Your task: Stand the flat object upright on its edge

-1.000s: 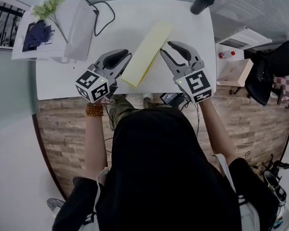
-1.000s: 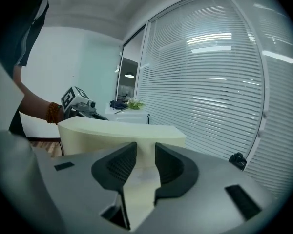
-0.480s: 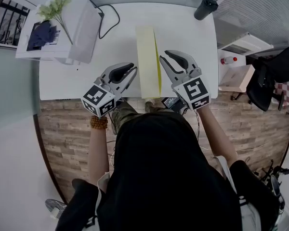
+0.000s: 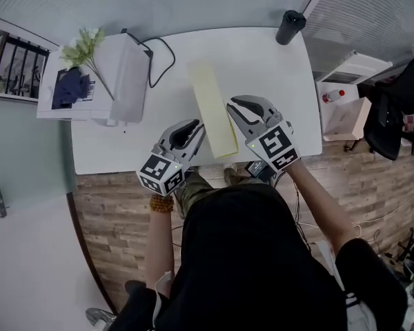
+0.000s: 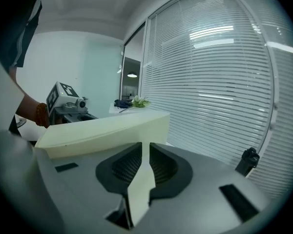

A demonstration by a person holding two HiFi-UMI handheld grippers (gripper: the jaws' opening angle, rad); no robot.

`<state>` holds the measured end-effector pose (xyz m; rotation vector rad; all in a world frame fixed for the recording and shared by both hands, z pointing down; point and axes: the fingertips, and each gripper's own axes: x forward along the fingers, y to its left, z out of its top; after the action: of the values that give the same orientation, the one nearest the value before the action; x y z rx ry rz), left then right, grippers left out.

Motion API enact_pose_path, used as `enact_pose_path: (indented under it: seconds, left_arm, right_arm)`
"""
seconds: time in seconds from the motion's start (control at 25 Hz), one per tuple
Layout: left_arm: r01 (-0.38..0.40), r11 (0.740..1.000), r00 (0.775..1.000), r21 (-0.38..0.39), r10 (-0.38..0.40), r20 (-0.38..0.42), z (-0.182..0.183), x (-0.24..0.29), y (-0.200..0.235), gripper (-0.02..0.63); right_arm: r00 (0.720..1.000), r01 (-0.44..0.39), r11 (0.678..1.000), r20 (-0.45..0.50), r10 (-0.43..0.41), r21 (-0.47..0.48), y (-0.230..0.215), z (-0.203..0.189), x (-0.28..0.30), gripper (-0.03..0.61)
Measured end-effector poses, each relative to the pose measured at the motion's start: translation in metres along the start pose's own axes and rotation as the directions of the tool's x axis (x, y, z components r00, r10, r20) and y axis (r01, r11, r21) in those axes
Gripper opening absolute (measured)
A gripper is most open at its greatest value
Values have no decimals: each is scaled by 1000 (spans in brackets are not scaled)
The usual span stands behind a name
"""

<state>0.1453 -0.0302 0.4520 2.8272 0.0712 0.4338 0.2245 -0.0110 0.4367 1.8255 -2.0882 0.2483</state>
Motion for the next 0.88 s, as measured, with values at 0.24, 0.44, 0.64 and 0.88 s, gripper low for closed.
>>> enact_pose_path:
  seconds: [0.24, 0.44, 0.64, 0.88]
  left_arm:
    - [-274, 961, 942, 29, 262, 211, 39, -37, 13, 69]
    - [-505, 859, 820, 84, 448, 357, 83, -75, -3, 69]
    - [-609, 783, 757, 126, 526, 387, 92, -77, -17, 69]
    - [-590, 800, 774, 108, 523, 357, 88, -66, -15, 69]
  right_arm:
    - [961, 189, 982, 200, -191, 27, -23, 42, -43, 32]
    - [892, 254, 964, 368, -264, 76, -5, 100, -86, 11]
    - [893, 294, 954, 339, -297, 62, -1, 95, -88, 6]
    - [900, 311, 950, 310, -307, 37, 4, 87, -92, 5]
